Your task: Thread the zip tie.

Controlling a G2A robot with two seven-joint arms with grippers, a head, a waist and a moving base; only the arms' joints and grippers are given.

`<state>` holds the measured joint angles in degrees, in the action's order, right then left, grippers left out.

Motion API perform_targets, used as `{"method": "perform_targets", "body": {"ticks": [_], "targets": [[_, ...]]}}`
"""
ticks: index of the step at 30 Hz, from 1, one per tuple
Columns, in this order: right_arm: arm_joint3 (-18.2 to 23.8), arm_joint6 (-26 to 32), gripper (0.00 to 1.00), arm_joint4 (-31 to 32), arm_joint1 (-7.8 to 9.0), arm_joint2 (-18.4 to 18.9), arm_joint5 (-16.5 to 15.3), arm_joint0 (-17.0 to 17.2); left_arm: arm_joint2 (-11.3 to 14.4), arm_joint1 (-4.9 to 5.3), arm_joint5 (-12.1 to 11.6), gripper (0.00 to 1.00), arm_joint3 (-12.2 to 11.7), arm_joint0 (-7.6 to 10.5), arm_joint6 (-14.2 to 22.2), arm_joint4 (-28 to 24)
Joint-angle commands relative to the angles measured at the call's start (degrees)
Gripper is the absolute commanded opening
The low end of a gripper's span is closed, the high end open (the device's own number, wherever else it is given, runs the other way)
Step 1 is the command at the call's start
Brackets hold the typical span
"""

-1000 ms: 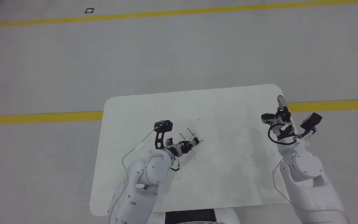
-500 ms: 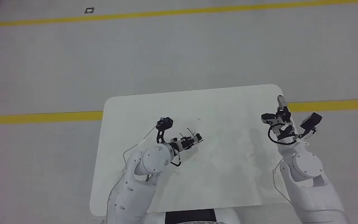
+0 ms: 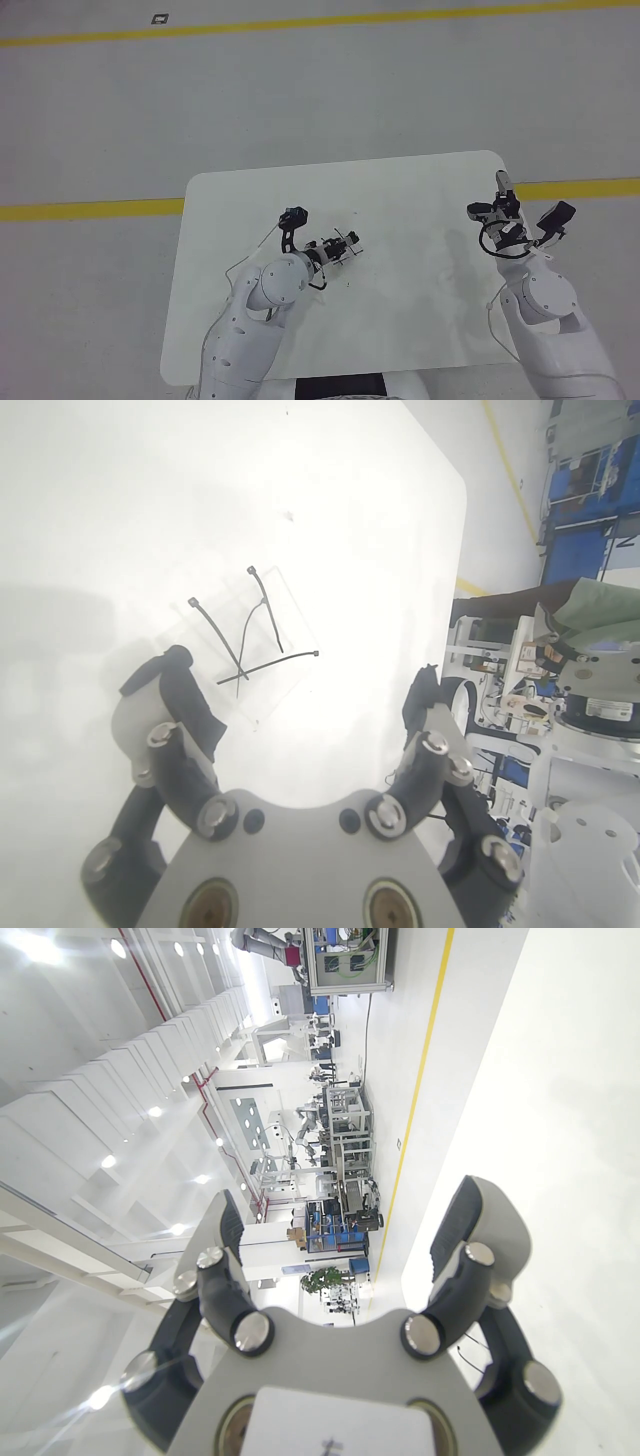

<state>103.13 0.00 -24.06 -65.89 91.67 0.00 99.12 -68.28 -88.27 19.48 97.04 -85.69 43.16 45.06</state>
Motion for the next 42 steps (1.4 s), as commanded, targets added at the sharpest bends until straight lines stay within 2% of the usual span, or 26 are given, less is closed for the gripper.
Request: {"method": "perform_targets", "body": {"ticks": [1,5,6,7,10,14,18,19,22,29,33,36,39,42], "targets": [[0.0,0.0,1.00,0.0,0.00,0.0,0.0,0.0,1.1,-0.15,0.0,1.00,-0.5,0.09,-2.0,1.0],[0.0,0.0,1.00,0.0,0.00,0.0,0.0,0.0,0.8,-0.67,0.0,1.00,-2.0,0.68,-3.3,2.0],[0.0,0.0,1.00,0.0,0.00,0.0,0.0,0.0,0.8,-0.87,0.0,0.97,-2.2,0.79,-3.2,1.8],[0.0,0.0,1.00,0.0,0.00,0.0,0.0,0.0,0.7,-1.08,0.0,0.86,-2.3,0.95,-3.1,1.8],[0.0,0.0,1.00,0.0,0.00,0.0,0.0,0.0,0.4,-1.77,0.0,0.70,-3.0,1.35,-2.9,2.4],[0.0,0.0,1.00,0.0,0.00,0.0,0.0,0.0,0.0,-2.75,0.0,0.59,-3.8,1.90,-2.4,3.4],[0.0,0.0,1.00,0.0,0.00,0.0,0.0,0.0,-0.6,-3.79,0.0,0.57,-4.9,2.43,-1.5,5.3],[0.0,0.0,1.00,0.0,0.00,0.0,0.0,0.0,-1.0,-4.15,0.0,0.62,-5.7,2.63,-1.0,6.2],[0.0,0.0,1.00,0.0,0.00,0.0,0.0,0.0,-2.0,-5.32,0.0,0.63,-7.5,3.35,0.1,8.6],[0.0,0.0,1.00,0.0,0.00,0.0,0.0,0.0,-4.3,-8.27,0.0,0.69,-8.5,3.51,2.5,13.6],[0.0,0.0,1.00,0.0,0.00,0.0,0.0,0.0,-5.3,-9.82,0.0,0.67,-8.4,3.40,3.4,15.5],[0.0,0.0,1.00,0.0,0.00,0.0,0.0,0.0,-5.8,-10.80,0.0,0.61,-8.2,3.47,4.1,16.4],[0.0,0.0,1.00,0.0,0.00,0.0,0.0,0.0,-6.0,-11.08,0.0,0.49,-8.6,3.98,4.6,16.3],[0.0,0.0,1.00,0.0,0.00,0.0,0.0,0.0,-6.1,-11.21,0.0,0.46,-9.2,4.35,5.0,16.4]]}}
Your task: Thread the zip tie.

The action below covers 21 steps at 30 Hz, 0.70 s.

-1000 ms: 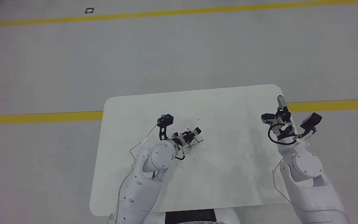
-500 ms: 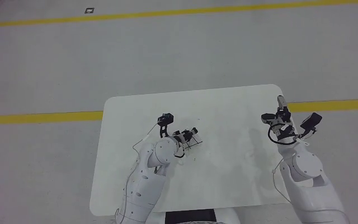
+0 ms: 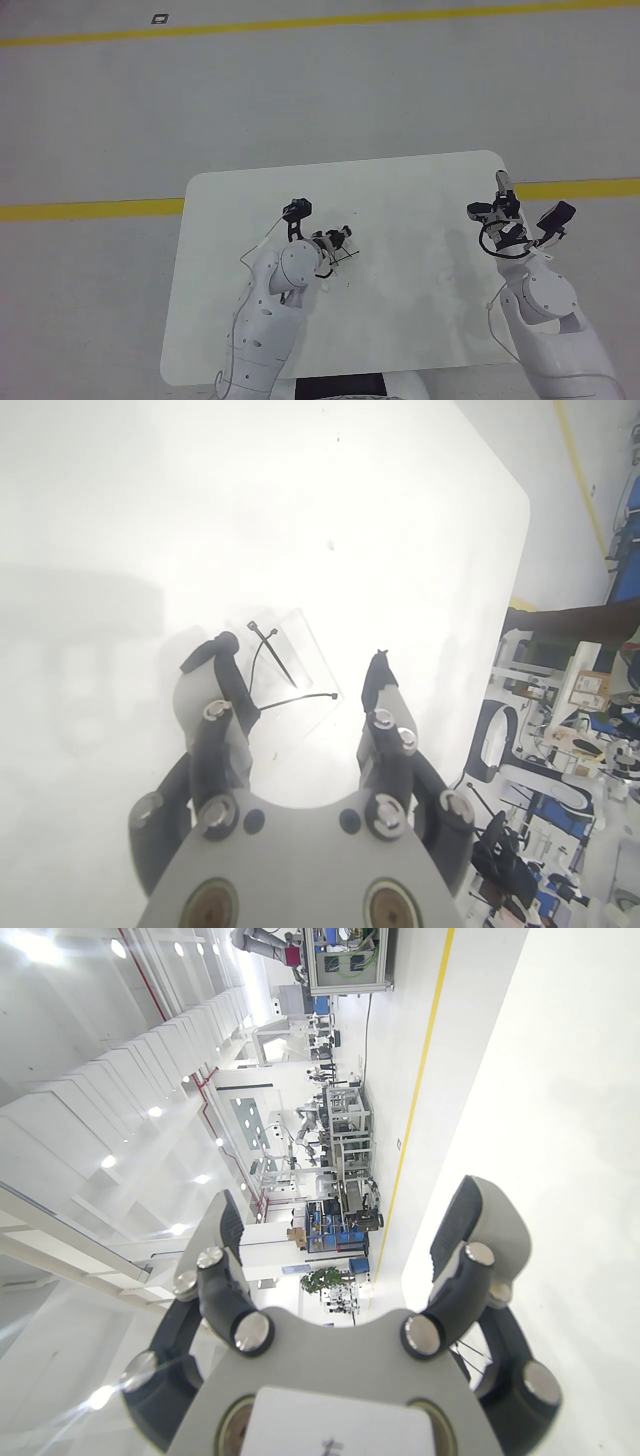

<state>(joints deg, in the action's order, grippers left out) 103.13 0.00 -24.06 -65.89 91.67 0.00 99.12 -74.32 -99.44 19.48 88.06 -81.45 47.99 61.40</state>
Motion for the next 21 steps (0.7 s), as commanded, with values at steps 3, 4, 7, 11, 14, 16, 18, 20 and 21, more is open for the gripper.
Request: {"method": "perform_targets", "body": {"ticks": [3,4,7,11,14,16,18,20,21], "targets": [[0.0,0.0,1.00,0.0,0.00,0.0,0.0,0.0,-0.2,-0.15,0.0,0.45,-0.6,0.39,0.5,0.3],[0.0,0.0,1.00,0.0,0.00,0.0,0.0,0.0,-0.2,-0.20,0.0,0.45,-0.7,0.48,0.7,0.4],[0.0,0.0,1.00,0.0,0.00,0.0,0.0,0.0,-0.4,-0.27,0.0,0.44,-0.6,0.57,1.4,0.9],[0.0,0.0,1.00,0.0,0.00,0.0,0.0,0.0,-0.4,-0.21,0.0,0.44,0.4,0.31,2.7,1.7],[0.0,0.0,1.00,0.0,0.00,0.0,0.0,0.0,-0.2,-0.12,0.0,0.44,1.0,0.12,3.0,2.0],[0.0,0.0,1.00,0.0,0.00,0.0,0.0,0.0,-0.1,-0.15,0.0,0.43,0.7,0.27,2.8,2.2],[0.0,0.0,1.00,0.0,0.00,0.0,0.0,0.0,0.1,-0.23,0.0,0.42,0.2,0.58,2.3,2.0],[0.0,0.0,1.00,0.0,0.00,0.0,0.0,0.0,0.4,-0.28,0.0,0.41,-0.3,0.81,1.7,1.7],[0.0,0.0,1.00,0.0,0.00,0.0,0.0,0.0,0.5,-0.31,0.0,0.40,-0.8,0.95,1.3,1.5]]}}
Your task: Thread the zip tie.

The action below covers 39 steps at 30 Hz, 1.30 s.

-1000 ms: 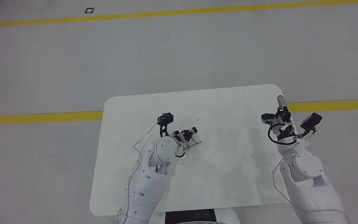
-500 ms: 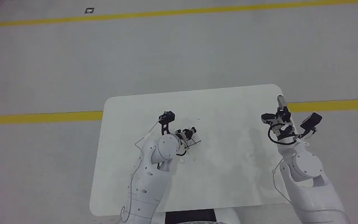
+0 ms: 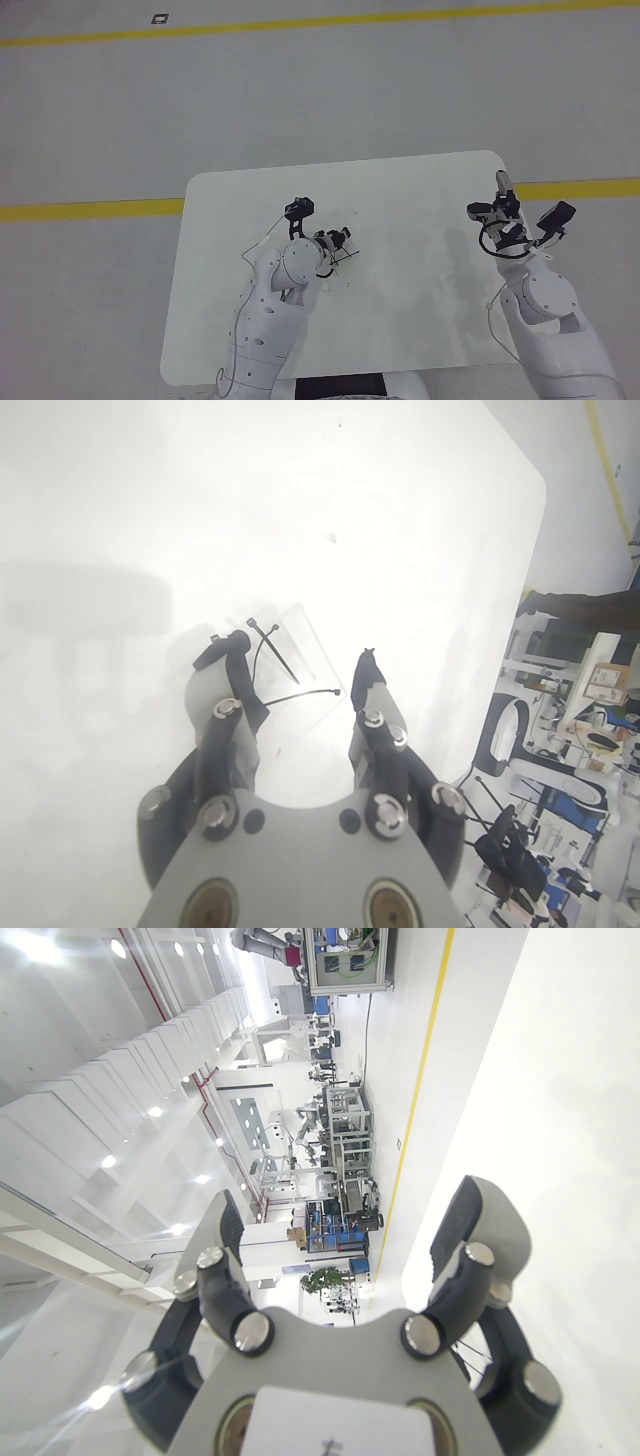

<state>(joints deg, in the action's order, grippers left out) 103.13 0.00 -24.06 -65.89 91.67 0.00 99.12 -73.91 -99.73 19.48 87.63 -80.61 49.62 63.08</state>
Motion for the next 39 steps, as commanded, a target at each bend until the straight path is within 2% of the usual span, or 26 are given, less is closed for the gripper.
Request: {"method": "perform_targets", "body": {"ticks": [1,7,13,23,31,39], "targets": [[0.0,0.0,1.00,0.0,0.00,0.0,0.0,0.0,0.1,-0.05,0.0,0.39,-0.7,0.21,-0.6,-0.4],[0.0,0.0,1.00,0.0,0.00,0.0,0.0,0.0,0.2,-0.24,0.0,0.36,-2.4,0.83,-1.1,-0.4],[0.0,0.0,1.00,0.0,0.00,0.0,0.0,0.0,0.0,-0.33,0.0,0.35,-2.9,0.91,-0.5,0.2],[0.0,0.0,1.00,0.0,0.00,0.0,0.0,0.0,-0.7,-0.56,0.0,0.25,-3.8,1.28,0.3,1.0],[0.0,0.0,1.00,0.0,0.00,0.0,0.0,0.0,-0.4,-0.82,0.0,0.25,-5.1,1.95,0.6,1.8],[0.0,0.0,1.00,0.0,0.00,0.0,0.0,0.0,-0.1,-0.90,0.0,0.20,-6.0,2.28,0.0,2.6]]}}
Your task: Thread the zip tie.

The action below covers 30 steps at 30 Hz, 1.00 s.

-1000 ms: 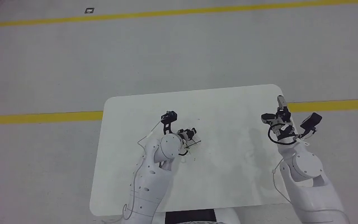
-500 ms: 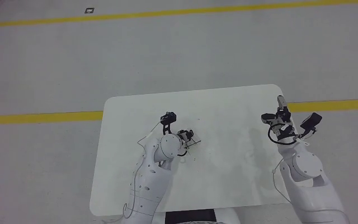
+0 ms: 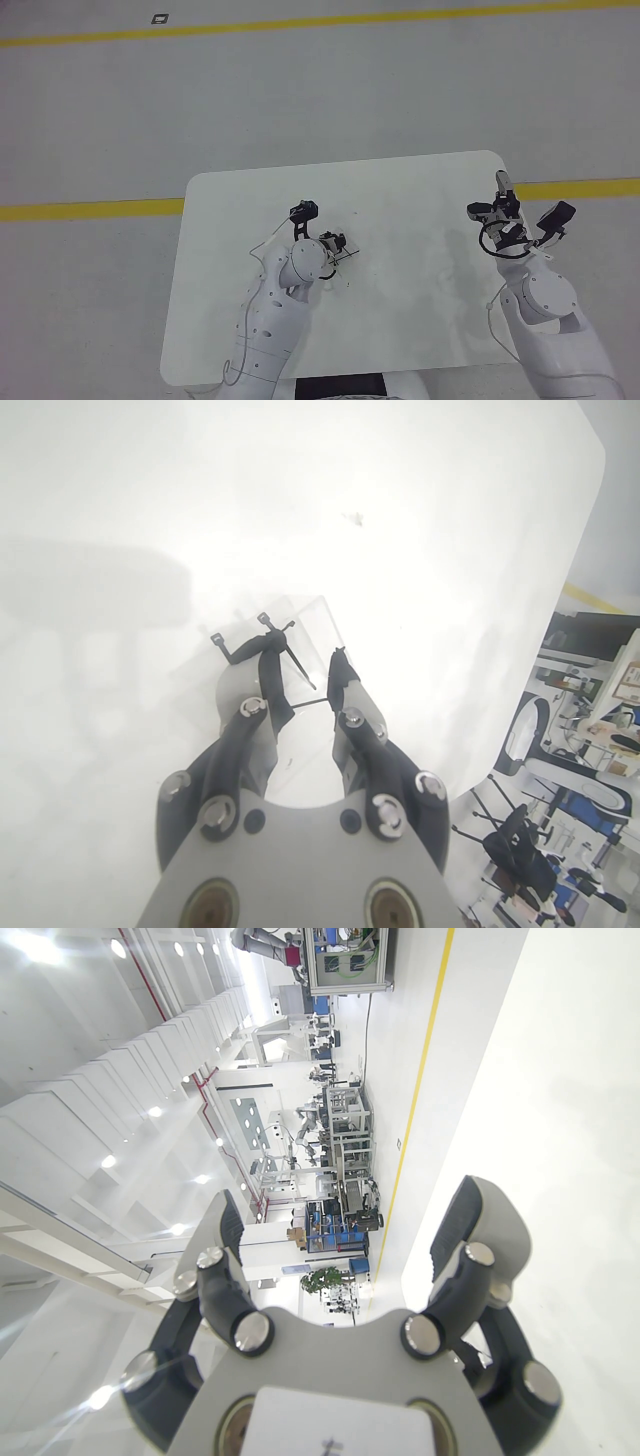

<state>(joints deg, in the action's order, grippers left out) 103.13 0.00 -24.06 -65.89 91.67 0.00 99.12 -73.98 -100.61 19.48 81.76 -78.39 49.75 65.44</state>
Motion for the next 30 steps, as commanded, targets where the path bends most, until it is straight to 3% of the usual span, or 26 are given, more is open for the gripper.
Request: {"method": "perform_targets", "body": {"ticks": [1,4,22,30], "targets": [[0.0,0.0,1.00,0.0,0.00,0.0,0.0,0.0,0.0,-0.05,0.0,0.19,-0.3,0.12,-0.2,0.3],[0.0,0.0,1.00,0.0,0.00,0.0,0.0,0.0,0.0,-0.08,0.0,0.15,-0.4,0.19,-0.2,0.4],[0.0,0.0,1.00,0.0,0.00,0.0,0.0,0.0,0.2,-0.43,0.0,0.17,-2.7,1.15,-1.2,1.3],[0.0,0.0,1.00,0.0,0.00,0.0,0.0,0.0,0.4,-0.48,0.0,0.00,-3.1,1.29,-1.3,1.3]]}}
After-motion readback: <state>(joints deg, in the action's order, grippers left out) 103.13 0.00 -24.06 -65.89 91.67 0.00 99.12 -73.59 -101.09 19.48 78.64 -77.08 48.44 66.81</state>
